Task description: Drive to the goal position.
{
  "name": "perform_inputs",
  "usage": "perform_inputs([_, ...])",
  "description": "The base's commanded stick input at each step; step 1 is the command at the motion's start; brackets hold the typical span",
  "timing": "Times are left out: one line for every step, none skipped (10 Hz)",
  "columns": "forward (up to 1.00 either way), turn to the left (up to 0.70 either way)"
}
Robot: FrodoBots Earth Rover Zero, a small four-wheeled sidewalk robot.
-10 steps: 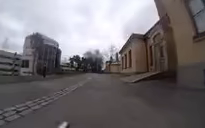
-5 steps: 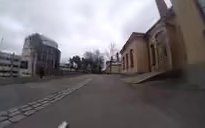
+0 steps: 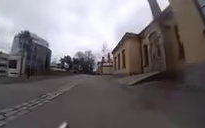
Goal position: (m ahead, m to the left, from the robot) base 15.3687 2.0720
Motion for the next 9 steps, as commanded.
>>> perform_inputs([1.0, 0.0])
perform_inputs([1.0, 0.0])
perform_inputs([1.0, 0.03])
perform_inputs([1.0, 0.1])
perform_inputs([1.0, 0.4])
perform_inputs([1.0, 0.4])
perform_inputs([1.0, 0.4])
perform_inputs([1.0, 0.25])
perform_inputs([1.0, 0.02])
